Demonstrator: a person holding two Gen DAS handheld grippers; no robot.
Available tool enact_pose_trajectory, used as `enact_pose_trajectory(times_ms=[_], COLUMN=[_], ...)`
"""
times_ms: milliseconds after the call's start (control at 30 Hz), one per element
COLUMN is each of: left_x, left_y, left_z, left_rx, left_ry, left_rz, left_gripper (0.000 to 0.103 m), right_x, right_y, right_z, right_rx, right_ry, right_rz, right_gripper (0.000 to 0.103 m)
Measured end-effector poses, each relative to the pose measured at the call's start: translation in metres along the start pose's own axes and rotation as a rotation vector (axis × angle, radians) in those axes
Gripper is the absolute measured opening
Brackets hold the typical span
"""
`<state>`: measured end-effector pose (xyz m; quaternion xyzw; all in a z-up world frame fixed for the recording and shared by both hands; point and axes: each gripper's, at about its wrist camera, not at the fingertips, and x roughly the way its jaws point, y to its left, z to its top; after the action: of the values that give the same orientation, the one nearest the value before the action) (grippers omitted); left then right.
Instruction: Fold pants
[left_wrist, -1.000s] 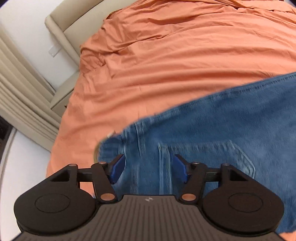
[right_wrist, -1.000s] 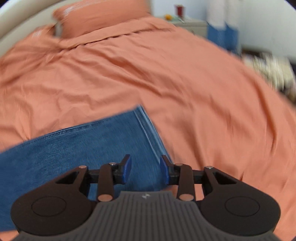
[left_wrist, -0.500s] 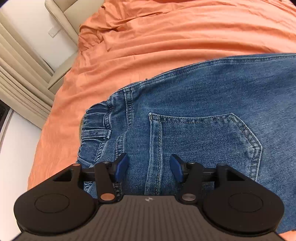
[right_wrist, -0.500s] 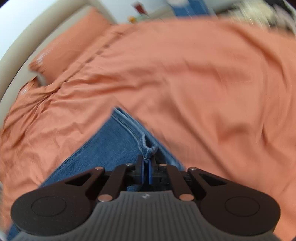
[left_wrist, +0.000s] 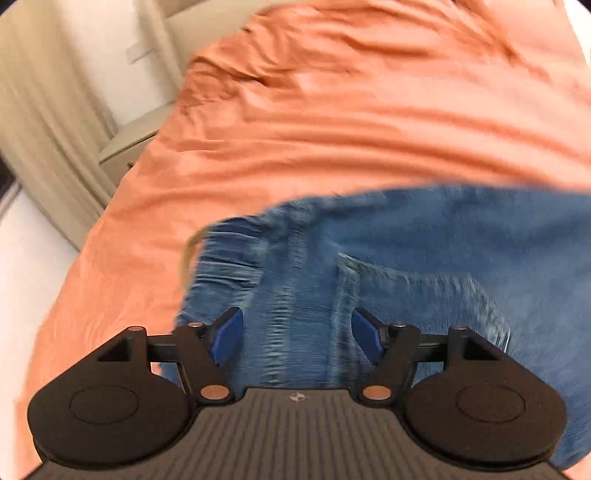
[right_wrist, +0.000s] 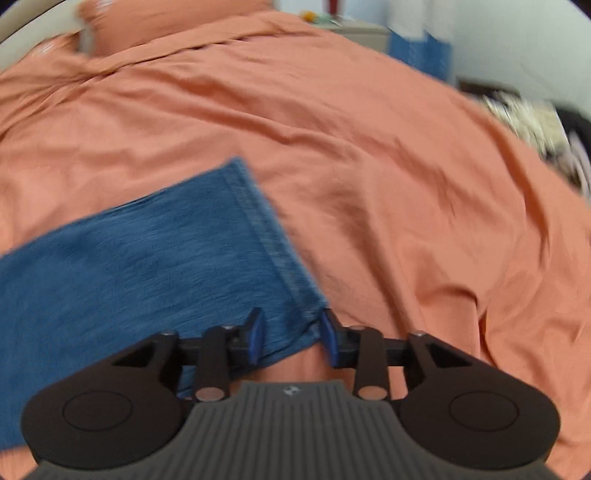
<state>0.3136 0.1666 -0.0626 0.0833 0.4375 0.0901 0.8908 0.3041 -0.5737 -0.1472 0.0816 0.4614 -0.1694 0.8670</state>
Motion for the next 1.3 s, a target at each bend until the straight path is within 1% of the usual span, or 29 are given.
enact_pose_trajectory(times_ms=[100, 200, 267, 333, 367, 433, 500, 567, 600, 667, 700, 733, 767, 800, 833, 900, 1000, 1033, 1067, 1100, 1133, 1167, 1233, 1300], left_x=[-0.012, -0.013, -0.008, 0.003, 0.011, 0.030, 0.047, 0.064, 0.071, 0.082, 0.086, 0.089, 0.091, 0.090, 0.084, 0.060, 0.018, 0.008, 0.007, 0.013, 0.024, 0.041, 0.067, 0.079], left_y=[0.040, 0.076, 0.098, 0.119, 0.128, 0.143, 0.151, 0.154, 0.154, 0.155, 0.154, 0.155, 0.154, 0.153, 0.151, 0.144, 0.131, 0.125, 0.121, 0.116, 0.113, 0.112, 0.109, 0.102], left_z=[-0.010, -0.029, -0.045, -0.066, -0.075, -0.092, -0.105, -0.114, -0.117, -0.118, -0.115, -0.112, -0.106, -0.098, -0.090, -0.077, -0.058, -0.053, -0.049, -0.045, -0.044, -0.046, -0.052, -0.055], left_rx=[-0.157, -0.332, -0.461, -0.607, -0.662, -0.777, -0.886, -0.973, -1.009, -1.045, -1.048, -1.042, -1.022, -0.985, -0.930, -0.809, -0.680, -0.623, -0.580, -0.538, -0.517, -0.520, -0.516, -0.493], left_ry=[-0.034, -0.030, -0.018, -0.009, 0.000, 0.021, 0.020, 0.010, 0.004, -0.016, -0.017, -0.008, 0.008, 0.026, 0.025, -0.012, -0.110, -0.142, -0.155, -0.144, -0.112, -0.064, -0.004, 0.010], left_rz=[-0.046, -0.093, -0.138, -0.180, -0.207, -0.282, -0.362, -0.428, -0.450, -0.472, -0.473, -0.472, -0.472, -0.452, -0.417, -0.348, -0.283, -0.252, -0.223, -0.189, -0.165, -0.151, -0.135, -0.117], left_gripper=[0.083, 0.084, 0.085, 0.086, 0.086, 0.086, 0.086, 0.087, 0.088, 0.087, 0.079, 0.063, 0.055, 0.044, 0.033, 0.023, 0.021, 0.021, 0.021, 0.021, 0.021, 0.021, 0.022, 0.025], right_x=[-0.015, -0.025, -0.027, -0.030, -0.030, -0.029, -0.025, -0.023, -0.022, -0.020, -0.019, -0.019, -0.019, -0.020, -0.021, -0.026, -0.032, -0.033, -0.032, -0.029, -0.027, -0.024, -0.021, -0.020], right_y=[0.034, 0.077, 0.107, 0.137, 0.151, 0.178, 0.201, 0.221, 0.228, 0.240, 0.244, 0.247, 0.250, 0.252, 0.254, 0.260, 0.263, 0.263, 0.263, 0.262, 0.261, 0.260, 0.261, 0.263], right_z=[-0.005, -0.014, -0.019, -0.025, -0.028, -0.036, -0.047, -0.062, -0.070, -0.082, -0.089, -0.094, -0.098, -0.101, -0.101, -0.101, -0.106, -0.108, -0.109, -0.109, -0.110, -0.111, -0.113, -0.114], right_rx=[-0.066, -0.129, -0.139, -0.131, -0.125, -0.112, -0.085, -0.041, -0.016, 0.014, 0.020, 0.022, 0.014, -0.001, -0.021, -0.066, -0.117, -0.122, -0.122, -0.119, -0.113, -0.108, -0.107, -0.123], right_ry=[-0.015, -0.020, -0.025, -0.036, -0.039, -0.038, -0.031, -0.027, -0.024, -0.029, -0.033, -0.040, -0.047, -0.053, -0.059, -0.072, -0.103, -0.111, -0.114, -0.111, -0.108, -0.106, -0.109, -0.105], right_rz=[0.079, 0.155, 0.215, 0.278, 0.309, 0.362, 0.403, 0.439, 0.456, 0.467, 0.468, 0.460, 0.450, 0.438, 0.427, 0.395, 0.365, 0.362, 0.362, 0.363, 0.364, 0.367, 0.375, 0.369], right_gripper=[0.031, 0.032, 0.033, 0.033, 0.033, 0.034, 0.035, 0.035, 0.035, 0.036, 0.038, 0.040, 0.041, 0.041, 0.041, 0.041, 0.042, 0.042, 0.042, 0.043, 0.043, 0.043, 0.043, 0.043])
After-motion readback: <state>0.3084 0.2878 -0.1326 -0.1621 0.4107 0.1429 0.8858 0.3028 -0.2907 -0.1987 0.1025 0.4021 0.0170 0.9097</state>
